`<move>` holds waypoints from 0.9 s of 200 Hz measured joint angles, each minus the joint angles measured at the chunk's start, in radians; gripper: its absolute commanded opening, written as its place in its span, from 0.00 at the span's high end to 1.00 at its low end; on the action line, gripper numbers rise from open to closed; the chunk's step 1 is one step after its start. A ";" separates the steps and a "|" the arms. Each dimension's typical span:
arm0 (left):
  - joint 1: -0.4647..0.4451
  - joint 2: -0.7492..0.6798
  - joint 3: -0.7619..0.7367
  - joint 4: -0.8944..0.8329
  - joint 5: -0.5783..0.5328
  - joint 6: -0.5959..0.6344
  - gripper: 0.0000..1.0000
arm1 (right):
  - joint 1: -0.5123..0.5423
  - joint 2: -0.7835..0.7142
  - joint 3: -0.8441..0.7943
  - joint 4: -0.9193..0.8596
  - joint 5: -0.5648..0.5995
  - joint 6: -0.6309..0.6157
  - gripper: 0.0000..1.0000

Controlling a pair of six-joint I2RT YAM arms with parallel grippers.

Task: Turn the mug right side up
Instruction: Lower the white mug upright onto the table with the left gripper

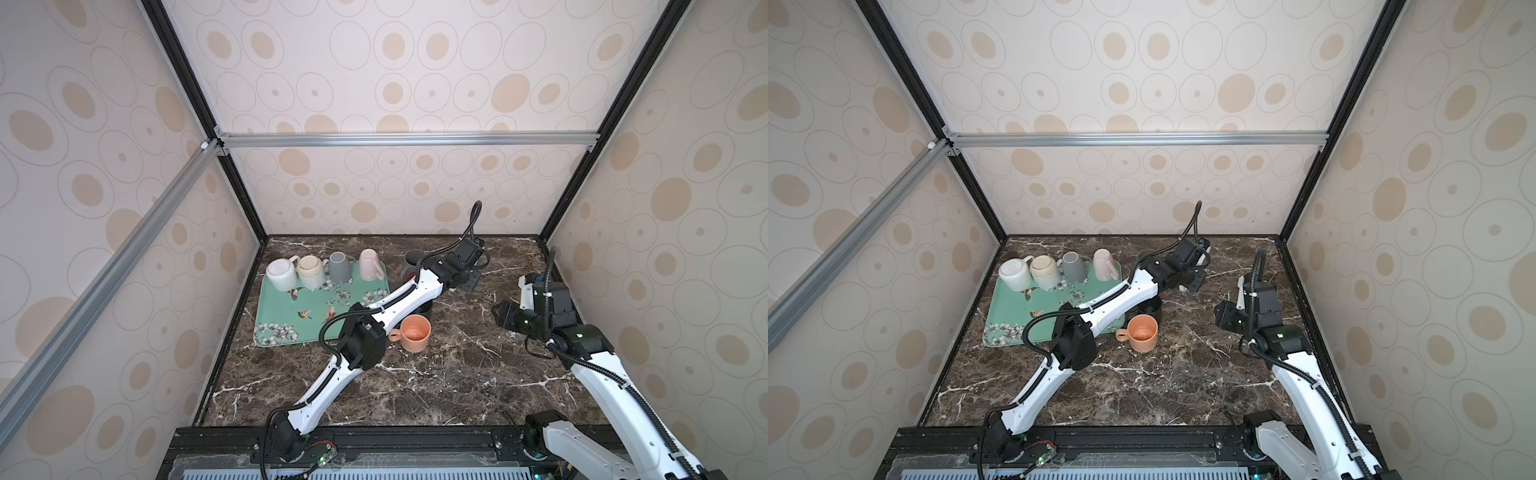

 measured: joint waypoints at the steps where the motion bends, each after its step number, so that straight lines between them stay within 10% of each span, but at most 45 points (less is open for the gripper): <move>1: 0.000 0.000 0.000 0.001 0.000 0.000 0.98 | 0.000 0.000 0.000 0.000 0.000 0.000 0.46; 180: 0.014 0.115 -0.002 0.008 -0.043 -0.103 0.88 | 0.000 0.013 -0.043 0.039 -0.035 0.012 0.46</move>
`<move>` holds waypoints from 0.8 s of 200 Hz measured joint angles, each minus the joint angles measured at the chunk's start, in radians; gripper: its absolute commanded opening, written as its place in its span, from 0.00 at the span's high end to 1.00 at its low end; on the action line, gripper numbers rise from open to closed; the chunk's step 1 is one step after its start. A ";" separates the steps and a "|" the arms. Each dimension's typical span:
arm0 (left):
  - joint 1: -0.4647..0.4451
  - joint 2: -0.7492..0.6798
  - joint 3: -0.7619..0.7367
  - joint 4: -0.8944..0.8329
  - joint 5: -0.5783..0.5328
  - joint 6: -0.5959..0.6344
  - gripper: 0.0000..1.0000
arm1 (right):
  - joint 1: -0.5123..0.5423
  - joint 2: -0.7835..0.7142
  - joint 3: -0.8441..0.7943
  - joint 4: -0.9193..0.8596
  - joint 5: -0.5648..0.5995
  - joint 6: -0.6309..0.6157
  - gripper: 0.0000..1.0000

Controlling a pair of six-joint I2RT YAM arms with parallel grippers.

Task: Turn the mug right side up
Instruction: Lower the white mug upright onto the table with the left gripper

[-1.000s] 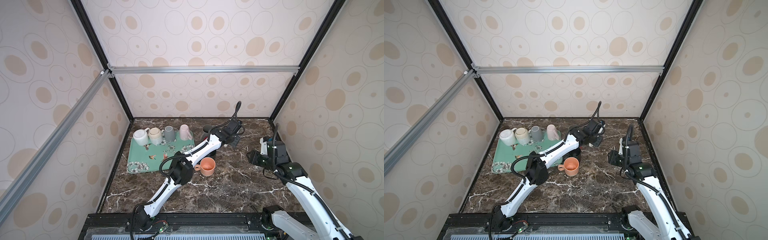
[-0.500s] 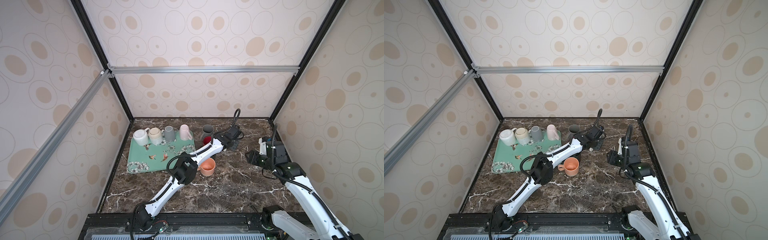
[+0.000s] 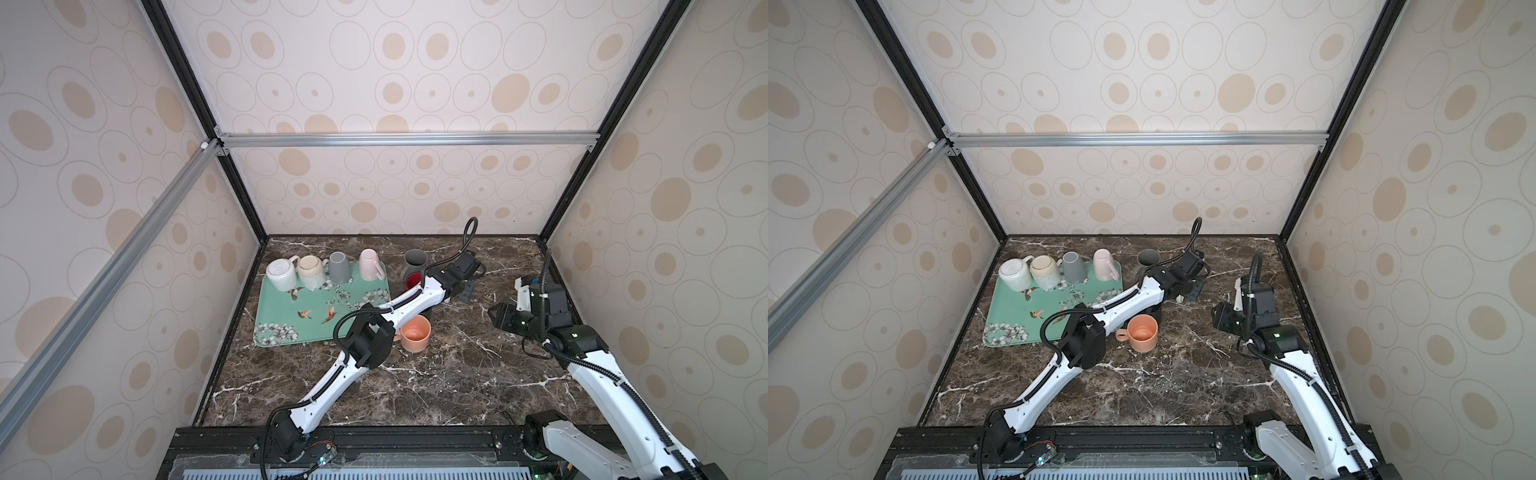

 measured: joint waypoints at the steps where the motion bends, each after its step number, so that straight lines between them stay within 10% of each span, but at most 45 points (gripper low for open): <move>1: 0.000 0.000 0.000 0.000 0.000 0.000 0.88 | 0.000 0.000 -0.001 0.000 0.000 0.000 0.46; 160: 0.011 0.000 0.000 0.031 0.011 -0.008 0.77 | 0.000 0.001 -0.022 0.027 -0.019 0.009 0.46</move>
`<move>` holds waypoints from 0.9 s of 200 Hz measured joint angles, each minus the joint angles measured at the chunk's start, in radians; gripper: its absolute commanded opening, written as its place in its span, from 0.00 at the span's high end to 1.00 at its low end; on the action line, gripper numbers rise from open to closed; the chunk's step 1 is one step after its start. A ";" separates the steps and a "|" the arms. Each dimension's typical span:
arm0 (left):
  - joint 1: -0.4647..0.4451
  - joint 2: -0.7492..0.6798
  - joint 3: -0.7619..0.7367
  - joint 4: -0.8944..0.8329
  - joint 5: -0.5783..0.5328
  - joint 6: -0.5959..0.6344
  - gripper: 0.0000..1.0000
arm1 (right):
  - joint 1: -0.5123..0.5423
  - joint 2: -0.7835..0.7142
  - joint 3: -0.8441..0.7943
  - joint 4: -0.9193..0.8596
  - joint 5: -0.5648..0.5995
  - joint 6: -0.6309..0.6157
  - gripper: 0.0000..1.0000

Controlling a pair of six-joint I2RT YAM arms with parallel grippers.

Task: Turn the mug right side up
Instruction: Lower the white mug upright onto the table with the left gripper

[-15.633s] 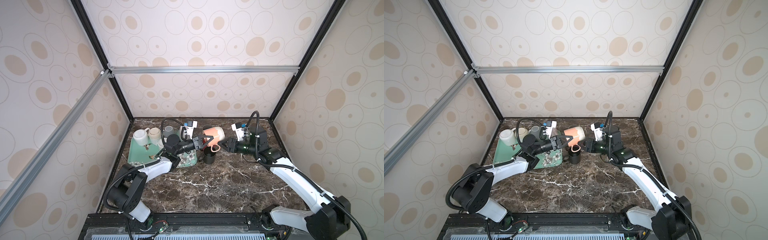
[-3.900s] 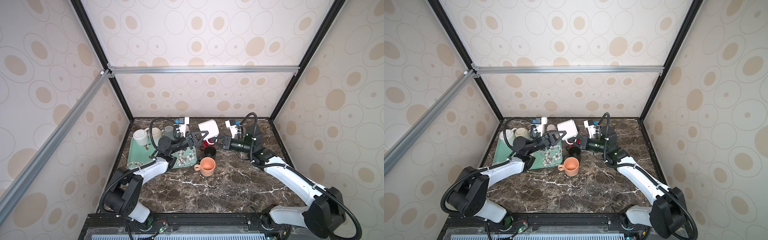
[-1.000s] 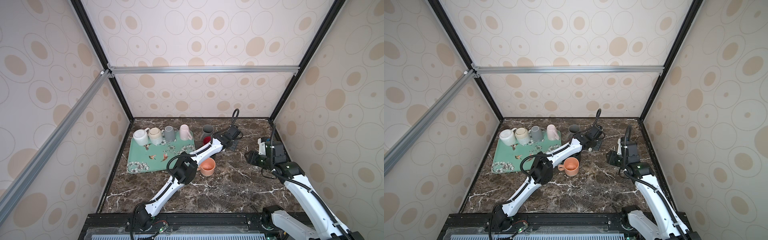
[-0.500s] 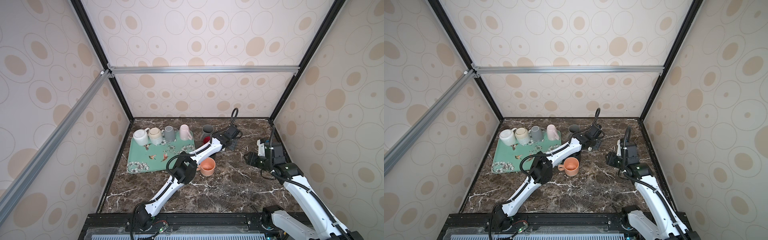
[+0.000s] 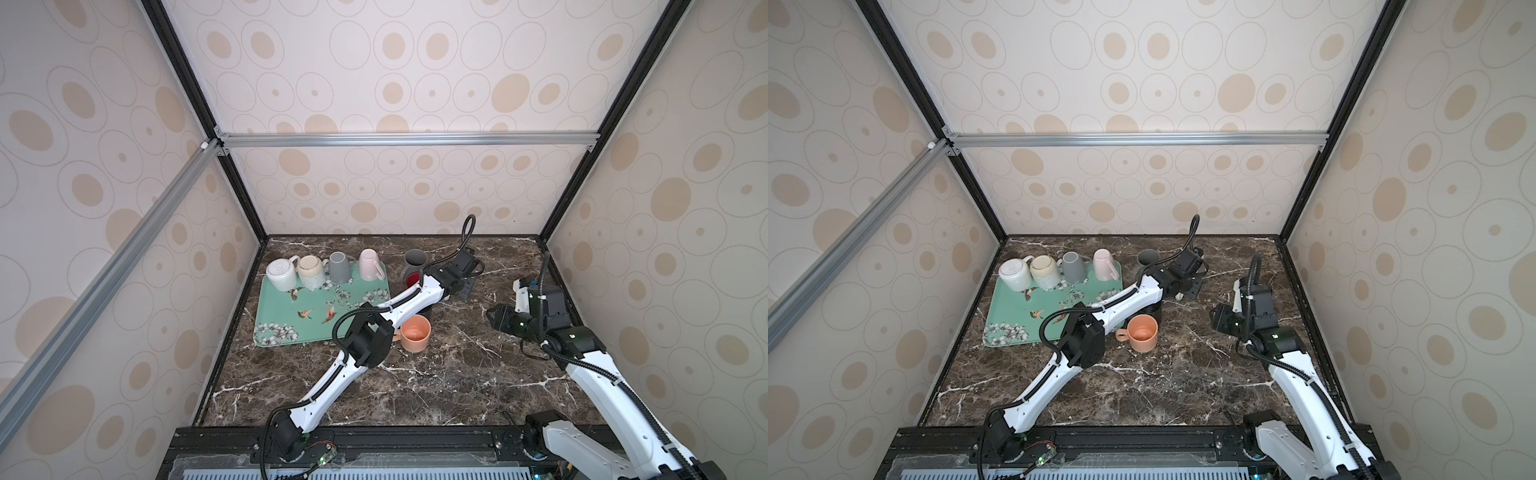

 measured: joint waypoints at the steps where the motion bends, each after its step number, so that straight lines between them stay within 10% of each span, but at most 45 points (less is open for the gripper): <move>1: 0.000 0.000 0.000 0.000 0.000 0.000 0.77 | 0.000 0.000 0.000 0.000 0.000 0.000 0.46; 180: 0.008 0.000 0.000 0.040 0.019 -0.005 0.61 | 0.000 0.007 -0.006 0.020 0.000 0.000 0.46</move>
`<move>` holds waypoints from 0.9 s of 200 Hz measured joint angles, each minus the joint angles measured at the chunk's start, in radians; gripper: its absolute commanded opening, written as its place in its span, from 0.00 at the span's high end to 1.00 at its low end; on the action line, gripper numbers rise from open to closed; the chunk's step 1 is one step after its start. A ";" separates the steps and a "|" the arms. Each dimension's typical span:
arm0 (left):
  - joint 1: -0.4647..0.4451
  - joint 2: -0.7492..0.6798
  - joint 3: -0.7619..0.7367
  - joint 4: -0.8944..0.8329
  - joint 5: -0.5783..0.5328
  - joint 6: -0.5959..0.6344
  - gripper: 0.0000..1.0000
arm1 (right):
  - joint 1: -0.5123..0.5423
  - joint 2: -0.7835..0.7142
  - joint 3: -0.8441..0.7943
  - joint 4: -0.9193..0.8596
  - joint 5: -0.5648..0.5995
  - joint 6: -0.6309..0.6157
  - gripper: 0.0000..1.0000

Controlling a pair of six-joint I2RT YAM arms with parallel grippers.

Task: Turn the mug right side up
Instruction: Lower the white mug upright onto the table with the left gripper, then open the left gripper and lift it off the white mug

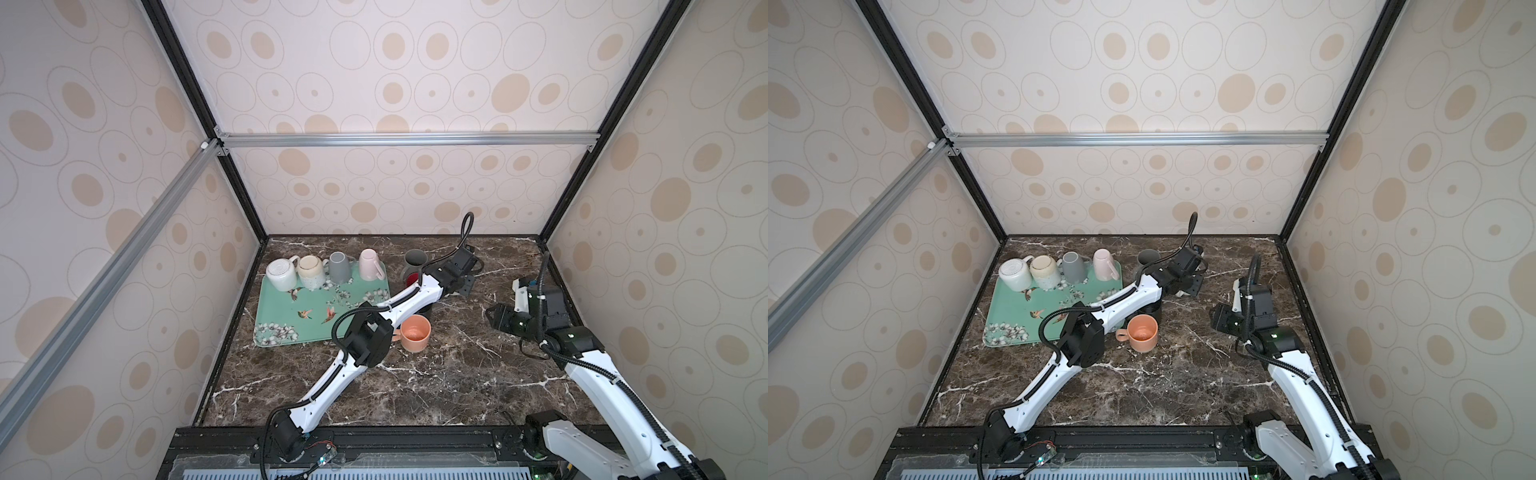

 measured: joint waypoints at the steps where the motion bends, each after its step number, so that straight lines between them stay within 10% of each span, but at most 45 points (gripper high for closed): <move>1: 0.000 0.000 0.000 0.000 0.000 0.000 0.61 | 0.000 0.000 0.000 0.000 0.000 0.000 0.46; 180: 0.002 -0.241 0.000 -0.065 -0.005 0.052 0.45 | 0.048 -0.020 0.019 -0.017 -0.058 0.053 0.52</move>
